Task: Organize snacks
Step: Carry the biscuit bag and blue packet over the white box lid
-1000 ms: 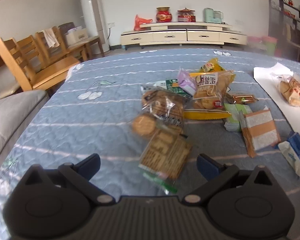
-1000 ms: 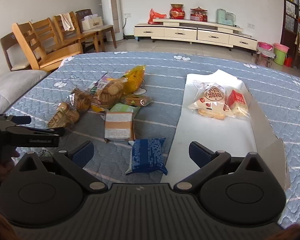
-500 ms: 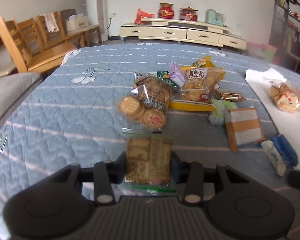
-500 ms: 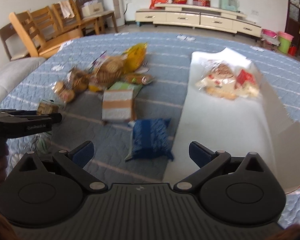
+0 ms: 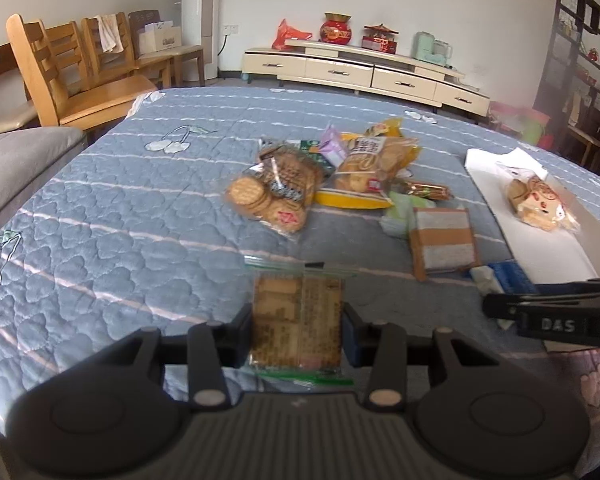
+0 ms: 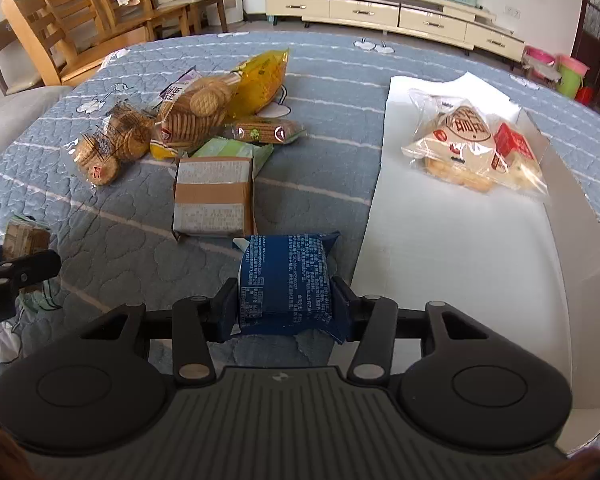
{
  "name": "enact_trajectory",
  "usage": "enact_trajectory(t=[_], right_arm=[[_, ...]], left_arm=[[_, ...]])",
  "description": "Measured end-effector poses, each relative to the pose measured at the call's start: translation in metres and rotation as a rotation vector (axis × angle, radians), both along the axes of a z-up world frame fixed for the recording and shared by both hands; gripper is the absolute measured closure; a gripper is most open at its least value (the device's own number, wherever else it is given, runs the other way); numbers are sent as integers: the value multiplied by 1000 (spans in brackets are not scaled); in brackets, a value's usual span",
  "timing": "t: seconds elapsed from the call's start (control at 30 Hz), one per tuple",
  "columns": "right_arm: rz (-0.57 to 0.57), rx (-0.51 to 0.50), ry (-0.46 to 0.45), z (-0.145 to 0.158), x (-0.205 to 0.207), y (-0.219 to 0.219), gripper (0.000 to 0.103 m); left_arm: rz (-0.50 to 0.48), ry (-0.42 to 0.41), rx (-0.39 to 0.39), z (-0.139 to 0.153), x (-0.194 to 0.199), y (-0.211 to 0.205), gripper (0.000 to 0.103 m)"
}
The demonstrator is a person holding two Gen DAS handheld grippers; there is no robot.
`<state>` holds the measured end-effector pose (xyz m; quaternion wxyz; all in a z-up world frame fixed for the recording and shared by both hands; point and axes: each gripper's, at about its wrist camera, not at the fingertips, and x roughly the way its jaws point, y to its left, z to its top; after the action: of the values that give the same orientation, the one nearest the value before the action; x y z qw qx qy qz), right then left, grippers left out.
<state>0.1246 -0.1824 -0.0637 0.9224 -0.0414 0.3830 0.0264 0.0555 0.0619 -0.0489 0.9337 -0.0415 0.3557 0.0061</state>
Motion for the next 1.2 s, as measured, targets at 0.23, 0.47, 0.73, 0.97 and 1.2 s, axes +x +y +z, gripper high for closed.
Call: enact_trajectory(t=[0.23,0.47,0.73,0.97,1.2], right_arm=[[-4,23,-71,15,-22,-4,45],[-1,20,-155,48,-57,-8,45],[-29,13,-243,81,-92,-19,45],[-52,16,-294,97,-117,-33,45],[-81,22,-331,106,-134,-49,45]], left_arm=[[-7,-30,-3,14,-10,-9,61],[2,-83,-1,36,-23,-17,61],[3,-125,21,59,-39,-30,61],[-1,-160,29,76,-51,-41,61],[-19,-187,36,86,-57,-51,61]])
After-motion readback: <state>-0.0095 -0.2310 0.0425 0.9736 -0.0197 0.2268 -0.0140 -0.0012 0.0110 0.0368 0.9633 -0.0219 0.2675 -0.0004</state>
